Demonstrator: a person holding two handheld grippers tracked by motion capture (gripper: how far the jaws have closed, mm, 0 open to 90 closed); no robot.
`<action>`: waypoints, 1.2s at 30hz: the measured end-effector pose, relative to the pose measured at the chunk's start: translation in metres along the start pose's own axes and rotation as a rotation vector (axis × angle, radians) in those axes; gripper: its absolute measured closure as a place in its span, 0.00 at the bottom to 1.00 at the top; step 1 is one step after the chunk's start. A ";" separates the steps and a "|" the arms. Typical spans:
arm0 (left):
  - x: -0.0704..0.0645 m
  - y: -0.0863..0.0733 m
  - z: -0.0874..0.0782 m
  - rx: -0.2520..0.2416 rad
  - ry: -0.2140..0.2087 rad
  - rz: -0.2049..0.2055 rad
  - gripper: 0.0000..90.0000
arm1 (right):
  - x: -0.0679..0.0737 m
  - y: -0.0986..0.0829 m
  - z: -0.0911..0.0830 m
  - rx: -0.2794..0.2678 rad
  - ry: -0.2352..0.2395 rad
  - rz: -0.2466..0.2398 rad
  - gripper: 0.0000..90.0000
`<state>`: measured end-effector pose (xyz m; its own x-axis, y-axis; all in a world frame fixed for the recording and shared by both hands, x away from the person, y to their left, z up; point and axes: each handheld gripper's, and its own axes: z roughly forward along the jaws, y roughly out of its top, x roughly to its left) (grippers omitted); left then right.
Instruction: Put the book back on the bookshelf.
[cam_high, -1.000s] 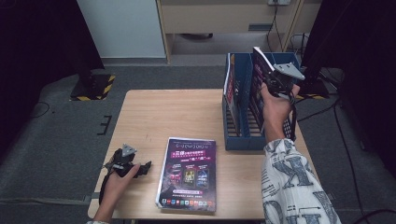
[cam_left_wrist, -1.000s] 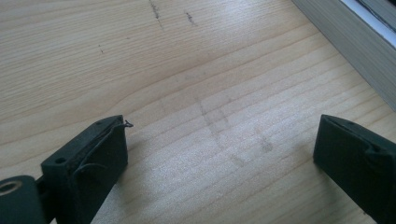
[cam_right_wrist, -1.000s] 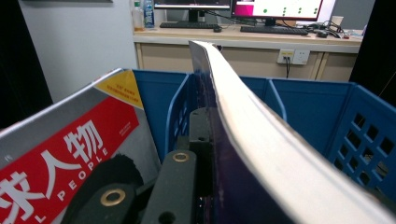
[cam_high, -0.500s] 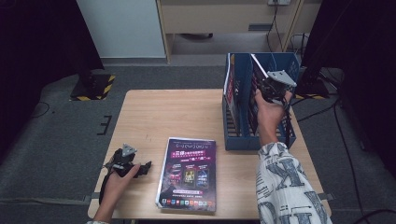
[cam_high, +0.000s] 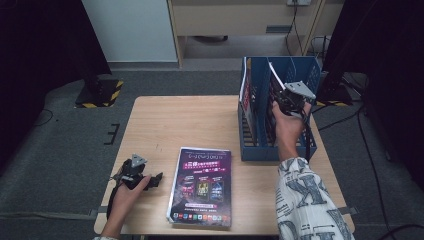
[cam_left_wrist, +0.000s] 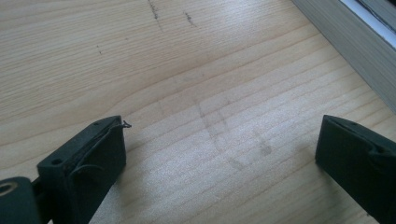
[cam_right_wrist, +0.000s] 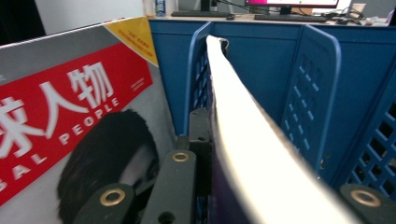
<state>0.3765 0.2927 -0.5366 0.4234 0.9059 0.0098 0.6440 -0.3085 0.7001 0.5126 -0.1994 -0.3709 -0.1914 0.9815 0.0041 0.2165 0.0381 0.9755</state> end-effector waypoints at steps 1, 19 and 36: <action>0.000 0.000 0.000 0.000 0.000 0.000 0.01 | 0.000 -0.001 -0.001 0.000 0.004 0.001 0.91; -0.001 0.000 0.000 -0.001 -0.001 0.001 0.01 | 0.001 -0.004 -0.006 0.015 0.069 0.028 0.88; -0.001 0.000 0.000 -0.001 -0.003 0.001 0.01 | -0.004 0.003 -0.002 -0.032 -0.067 0.003 0.92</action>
<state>0.3758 0.2920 -0.5367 0.4261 0.9046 0.0081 0.6427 -0.3090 0.7010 0.5122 -0.2035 -0.3676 -0.1261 0.9920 -0.0068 0.1858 0.0304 0.9821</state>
